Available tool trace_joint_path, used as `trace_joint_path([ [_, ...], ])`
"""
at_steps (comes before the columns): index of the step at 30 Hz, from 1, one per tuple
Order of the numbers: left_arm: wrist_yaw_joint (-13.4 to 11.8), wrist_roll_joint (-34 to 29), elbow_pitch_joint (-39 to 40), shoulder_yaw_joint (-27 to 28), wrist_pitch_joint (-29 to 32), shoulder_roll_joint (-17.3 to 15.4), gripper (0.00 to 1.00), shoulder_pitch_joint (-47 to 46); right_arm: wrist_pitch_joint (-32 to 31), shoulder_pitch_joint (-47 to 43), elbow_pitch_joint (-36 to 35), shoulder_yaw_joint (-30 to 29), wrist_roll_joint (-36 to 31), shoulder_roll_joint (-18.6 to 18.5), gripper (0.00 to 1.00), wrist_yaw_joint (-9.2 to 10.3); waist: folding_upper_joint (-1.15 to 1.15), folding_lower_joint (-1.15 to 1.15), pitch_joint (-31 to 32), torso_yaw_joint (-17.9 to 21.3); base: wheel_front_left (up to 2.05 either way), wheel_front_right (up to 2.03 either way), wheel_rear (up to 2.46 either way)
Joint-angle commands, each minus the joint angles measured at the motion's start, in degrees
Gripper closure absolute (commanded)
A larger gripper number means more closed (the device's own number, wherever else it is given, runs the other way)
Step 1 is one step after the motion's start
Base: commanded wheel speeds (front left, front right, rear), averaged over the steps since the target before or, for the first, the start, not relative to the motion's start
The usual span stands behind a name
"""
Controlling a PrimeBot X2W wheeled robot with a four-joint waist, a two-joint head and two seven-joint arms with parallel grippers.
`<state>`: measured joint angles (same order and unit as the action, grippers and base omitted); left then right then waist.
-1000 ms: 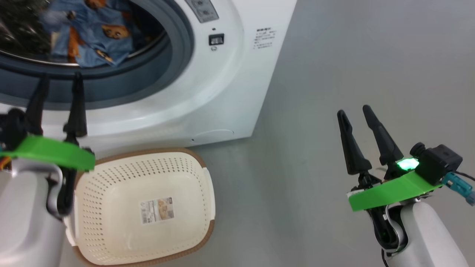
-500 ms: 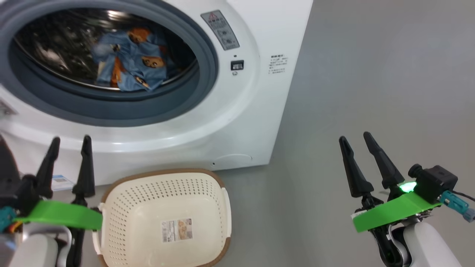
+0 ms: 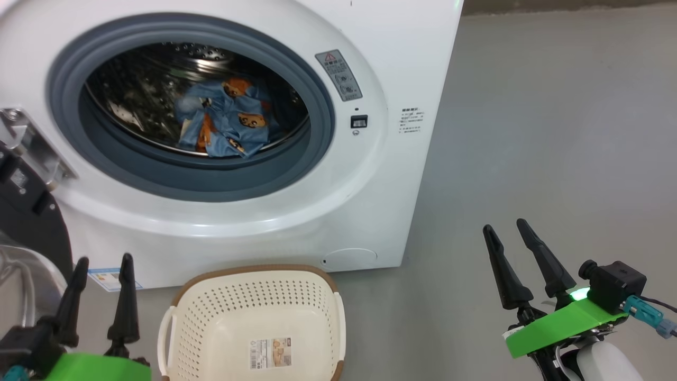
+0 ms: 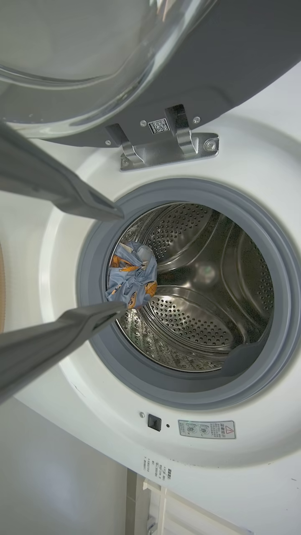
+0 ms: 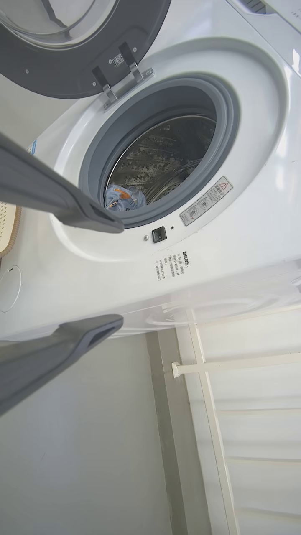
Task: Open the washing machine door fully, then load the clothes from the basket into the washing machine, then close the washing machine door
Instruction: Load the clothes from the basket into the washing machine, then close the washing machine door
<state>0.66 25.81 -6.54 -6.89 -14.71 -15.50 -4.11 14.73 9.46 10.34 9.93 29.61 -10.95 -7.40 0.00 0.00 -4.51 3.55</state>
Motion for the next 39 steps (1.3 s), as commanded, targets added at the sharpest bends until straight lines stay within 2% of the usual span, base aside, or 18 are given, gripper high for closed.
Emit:
trace_joint_path([
  [1, -0.69, -0.72, 1.89, 2.65, -0.29, -0.99, 0.00, -0.58, 0.27, 0.32, -1.25, 1.08, 0.90, -0.61, 0.00, -0.09, 0.00, 0.00, 0.81, -0.54, 0.00, 0.00, 0.00],
  [11, -0.93, -1.23, 4.68, 4.91, -0.29, 1.37, 0.00, 5.18, 0.27, -0.78, -0.95, 1.05, 1.29, -1.03, 0.00, -0.09, 0.00, 0.00, 2.81, -1.26, 0.00, 0.00, 0.00],
  [16, -0.28, -1.84, 4.98, 5.04, -0.29, 2.25, 0.00, 6.41, 0.27, -1.68, -0.98, 0.78, 1.28, -1.56, 0.00, -0.09, 0.00, 0.00, 3.75, -1.92, 0.00, 0.00, 0.00],
  [39, 2.42, -3.77, 3.68, 7.56, -0.29, 4.76, 0.00, 6.46, 0.27, -1.71, -0.07, 1.69, 1.11, -2.27, 0.00, -0.09, 0.00, 0.00, 4.07, -1.54, 0.00, 0.00, 0.00],
])
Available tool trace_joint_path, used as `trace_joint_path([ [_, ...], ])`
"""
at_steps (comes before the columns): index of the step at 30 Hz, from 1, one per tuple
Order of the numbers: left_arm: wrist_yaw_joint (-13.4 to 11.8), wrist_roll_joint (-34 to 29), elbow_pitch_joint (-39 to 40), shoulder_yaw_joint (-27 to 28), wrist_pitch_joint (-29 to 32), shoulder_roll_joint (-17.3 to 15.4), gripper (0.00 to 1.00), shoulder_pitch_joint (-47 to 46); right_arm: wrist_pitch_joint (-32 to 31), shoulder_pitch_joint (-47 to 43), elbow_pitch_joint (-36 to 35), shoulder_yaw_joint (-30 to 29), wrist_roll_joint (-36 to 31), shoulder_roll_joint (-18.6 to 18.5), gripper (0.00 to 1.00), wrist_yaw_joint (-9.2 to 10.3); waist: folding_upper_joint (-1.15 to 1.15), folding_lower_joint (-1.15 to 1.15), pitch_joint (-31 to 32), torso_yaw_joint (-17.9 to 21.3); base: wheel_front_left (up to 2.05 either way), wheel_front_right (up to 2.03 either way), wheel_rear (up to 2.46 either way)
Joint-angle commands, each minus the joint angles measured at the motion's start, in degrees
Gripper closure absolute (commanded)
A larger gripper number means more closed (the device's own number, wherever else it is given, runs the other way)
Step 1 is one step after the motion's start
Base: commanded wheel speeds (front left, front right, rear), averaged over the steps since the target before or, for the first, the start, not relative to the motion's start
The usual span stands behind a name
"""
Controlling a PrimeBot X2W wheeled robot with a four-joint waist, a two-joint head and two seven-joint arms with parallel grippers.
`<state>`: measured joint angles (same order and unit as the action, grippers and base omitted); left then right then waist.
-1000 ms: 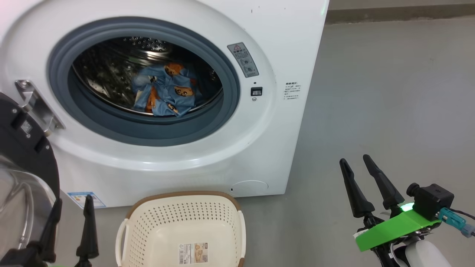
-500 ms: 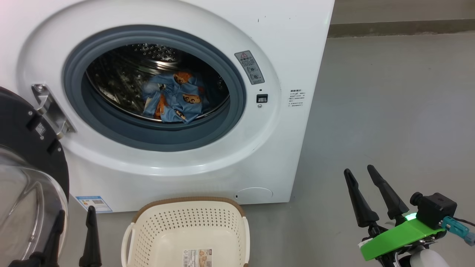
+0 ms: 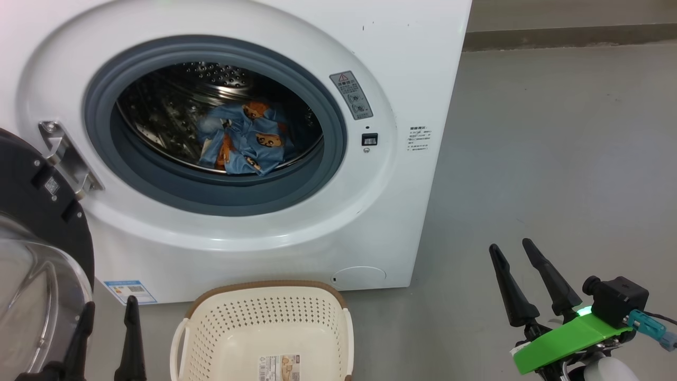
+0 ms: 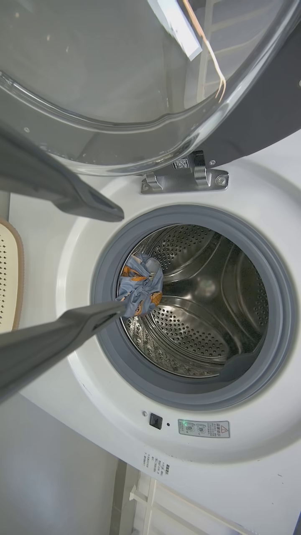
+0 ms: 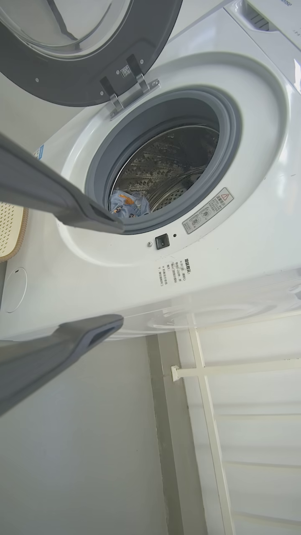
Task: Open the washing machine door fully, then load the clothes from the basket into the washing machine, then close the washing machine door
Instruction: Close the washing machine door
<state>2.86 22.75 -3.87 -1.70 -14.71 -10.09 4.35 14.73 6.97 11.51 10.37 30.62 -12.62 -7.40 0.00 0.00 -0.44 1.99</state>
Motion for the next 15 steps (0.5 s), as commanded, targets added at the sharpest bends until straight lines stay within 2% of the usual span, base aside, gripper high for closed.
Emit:
trace_joint_path([
  [1, 0.32, -0.82, 0.96, 2.43, -0.29, -0.57, 0.00, -2.05, 0.27, 0.79, -1.22, 1.26, 0.09, -0.59, 0.00, -0.09, 0.00, 0.00, -0.02, 0.02, 0.00, 0.00, 0.00],
  [15, 1.55, -1.96, 0.22, 2.96, -0.29, 0.36, 0.00, -2.37, 0.27, 0.81, -1.22, 1.27, 0.07, -0.61, 0.00, -0.09, 0.00, 0.00, 0.07, -0.14, 0.00, 0.00, 0.00],
])
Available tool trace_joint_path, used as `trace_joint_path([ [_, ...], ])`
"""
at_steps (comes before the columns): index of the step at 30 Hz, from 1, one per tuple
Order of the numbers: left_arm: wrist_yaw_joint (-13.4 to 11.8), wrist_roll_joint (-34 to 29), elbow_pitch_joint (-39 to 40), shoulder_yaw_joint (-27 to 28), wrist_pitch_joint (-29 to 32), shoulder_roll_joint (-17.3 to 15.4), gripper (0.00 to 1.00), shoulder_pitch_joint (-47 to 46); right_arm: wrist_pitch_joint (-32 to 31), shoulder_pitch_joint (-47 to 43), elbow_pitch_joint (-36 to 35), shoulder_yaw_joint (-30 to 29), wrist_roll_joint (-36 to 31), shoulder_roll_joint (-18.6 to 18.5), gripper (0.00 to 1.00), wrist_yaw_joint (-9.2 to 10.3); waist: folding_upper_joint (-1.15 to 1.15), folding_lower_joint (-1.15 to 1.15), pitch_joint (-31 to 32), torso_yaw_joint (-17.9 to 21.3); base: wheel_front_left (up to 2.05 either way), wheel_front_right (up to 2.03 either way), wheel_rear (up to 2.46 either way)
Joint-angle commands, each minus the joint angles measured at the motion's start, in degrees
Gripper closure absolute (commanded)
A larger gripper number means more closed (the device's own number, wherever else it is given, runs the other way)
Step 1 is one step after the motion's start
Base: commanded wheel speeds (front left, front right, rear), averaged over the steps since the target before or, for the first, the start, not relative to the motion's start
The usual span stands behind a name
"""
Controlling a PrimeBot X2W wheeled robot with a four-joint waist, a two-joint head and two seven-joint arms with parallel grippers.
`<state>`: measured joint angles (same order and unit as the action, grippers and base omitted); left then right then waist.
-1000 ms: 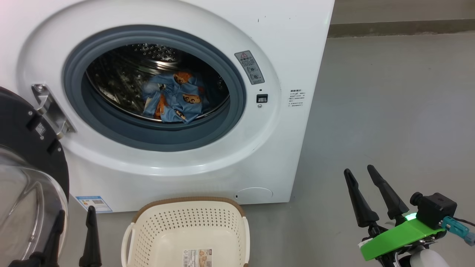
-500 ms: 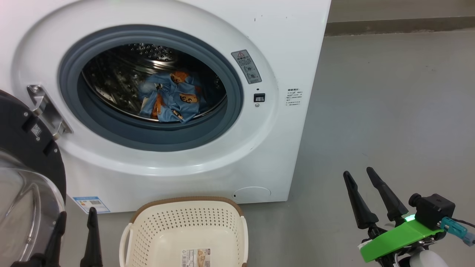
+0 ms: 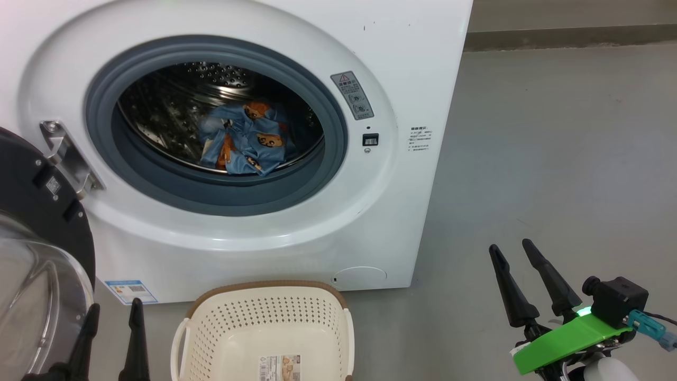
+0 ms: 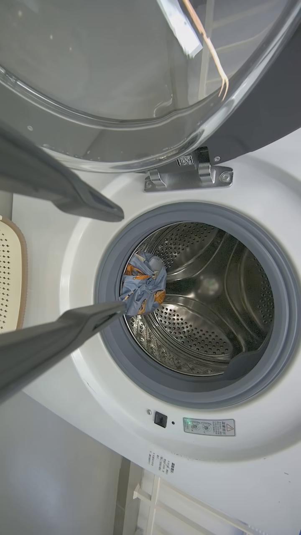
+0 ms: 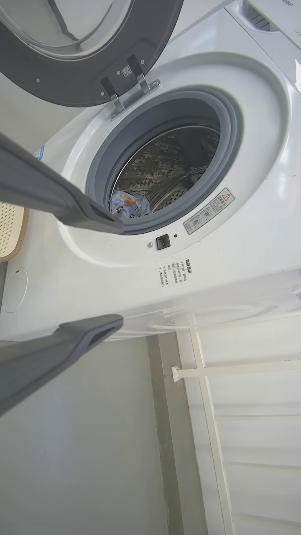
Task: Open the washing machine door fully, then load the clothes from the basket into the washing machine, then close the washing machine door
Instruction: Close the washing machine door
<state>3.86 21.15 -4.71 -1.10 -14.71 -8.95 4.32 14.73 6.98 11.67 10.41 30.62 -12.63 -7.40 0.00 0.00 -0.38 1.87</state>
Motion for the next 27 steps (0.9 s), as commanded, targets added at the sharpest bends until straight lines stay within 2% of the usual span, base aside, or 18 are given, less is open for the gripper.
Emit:
trace_joint_path([
  [1, 0.59, -0.40, 1.01, 2.43, -0.29, -0.72, 0.00, -2.35, 0.27, 0.80, -1.38, 1.21, 0.04, -0.60, 0.00, -0.09, 0.00, 0.00, 0.02, -0.02, 0.00, 0.00, 0.00],
  [19, 1.34, -0.36, 1.06, 3.50, -0.29, 0.31, 0.00, -2.48, 0.27, 0.86, -1.21, 1.18, 0.04, -0.47, 0.00, -0.09, 0.00, 0.00, 0.15, -0.18, -0.02, 0.02, 0.00],
  [27, 1.77, -0.50, 1.27, 3.68, -0.29, 0.74, 0.00, -2.35, 0.27, 0.84, -1.15, 1.32, 0.12, -0.64, 0.00, -0.09, 0.00, 0.00, 0.36, -0.44, -0.93, 0.87, 0.06],
])
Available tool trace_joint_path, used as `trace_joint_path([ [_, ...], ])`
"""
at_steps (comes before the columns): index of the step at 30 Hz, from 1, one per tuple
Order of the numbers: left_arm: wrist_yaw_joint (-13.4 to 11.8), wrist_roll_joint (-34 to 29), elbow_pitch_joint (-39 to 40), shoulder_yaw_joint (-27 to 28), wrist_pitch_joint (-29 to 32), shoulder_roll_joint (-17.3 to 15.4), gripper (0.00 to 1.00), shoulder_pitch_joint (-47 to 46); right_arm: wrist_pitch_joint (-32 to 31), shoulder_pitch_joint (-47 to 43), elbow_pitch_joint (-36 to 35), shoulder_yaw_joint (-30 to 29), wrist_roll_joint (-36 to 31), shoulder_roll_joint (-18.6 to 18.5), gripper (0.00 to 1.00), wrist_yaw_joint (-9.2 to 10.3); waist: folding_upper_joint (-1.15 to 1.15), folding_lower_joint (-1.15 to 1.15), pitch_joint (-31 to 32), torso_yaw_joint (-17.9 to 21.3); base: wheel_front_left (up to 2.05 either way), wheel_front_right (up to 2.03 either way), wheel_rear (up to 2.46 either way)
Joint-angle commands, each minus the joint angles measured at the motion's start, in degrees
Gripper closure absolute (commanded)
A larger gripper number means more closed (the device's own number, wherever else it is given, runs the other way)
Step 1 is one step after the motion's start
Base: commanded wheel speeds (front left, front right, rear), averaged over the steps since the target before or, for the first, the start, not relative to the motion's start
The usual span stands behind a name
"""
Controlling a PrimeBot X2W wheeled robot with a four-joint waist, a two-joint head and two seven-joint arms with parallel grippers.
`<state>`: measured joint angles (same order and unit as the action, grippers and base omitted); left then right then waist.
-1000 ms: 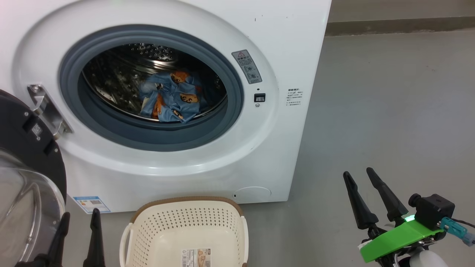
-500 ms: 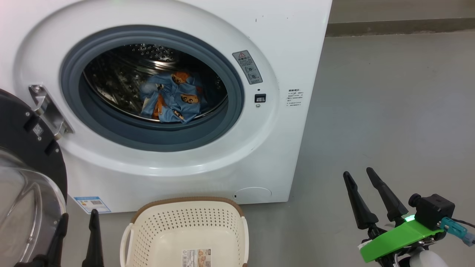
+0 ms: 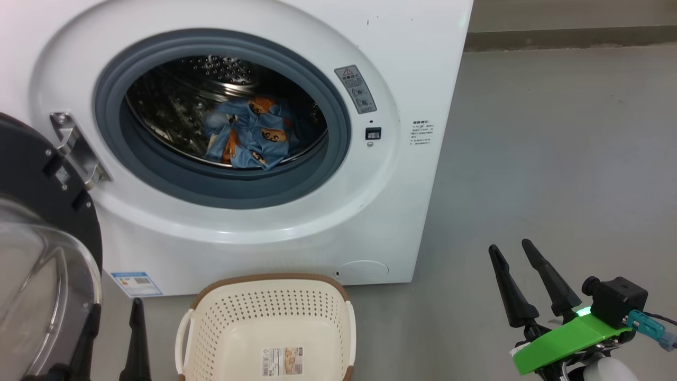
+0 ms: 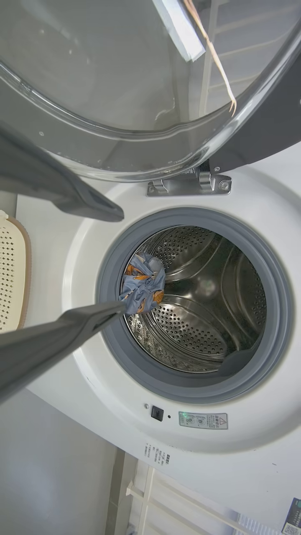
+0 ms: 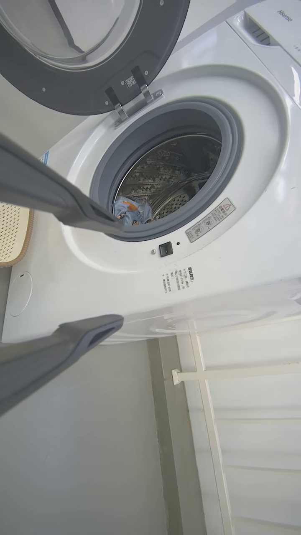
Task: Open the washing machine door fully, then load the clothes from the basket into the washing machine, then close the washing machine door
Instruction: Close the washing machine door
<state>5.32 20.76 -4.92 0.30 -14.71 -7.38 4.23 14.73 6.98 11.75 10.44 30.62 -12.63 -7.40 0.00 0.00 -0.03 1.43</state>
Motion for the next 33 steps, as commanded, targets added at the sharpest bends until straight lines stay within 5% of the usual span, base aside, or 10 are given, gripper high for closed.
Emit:
trace_joint_path([
  [1, 0.36, -0.09, 1.50, 2.32, -0.29, -0.77, 0.00, -2.24, 0.27, 0.85, -1.22, 1.35, 0.13, -0.66, 0.00, -0.09, 0.00, 0.00, 0.03, -0.01, -1.57, 1.46, 0.12],
  [16, 0.87, -1.13, 1.65, 2.55, -0.29, -0.70, 0.00, -1.95, 0.27, 0.91, -1.16, 1.78, 0.37, -0.85, 0.00, -0.09, 0.00, 0.00, -0.24, 0.13, -1.64, 1.60, 0.04],
  [33, 1.00, -1.31, 1.19, 2.48, -0.29, -0.60, 0.00, -2.20, 0.27, 0.93, -1.00, 1.54, 0.55, -0.94, 0.00, -0.09, 0.00, 0.00, -0.66, 0.02, -0.14, 0.14, 0.00],
])
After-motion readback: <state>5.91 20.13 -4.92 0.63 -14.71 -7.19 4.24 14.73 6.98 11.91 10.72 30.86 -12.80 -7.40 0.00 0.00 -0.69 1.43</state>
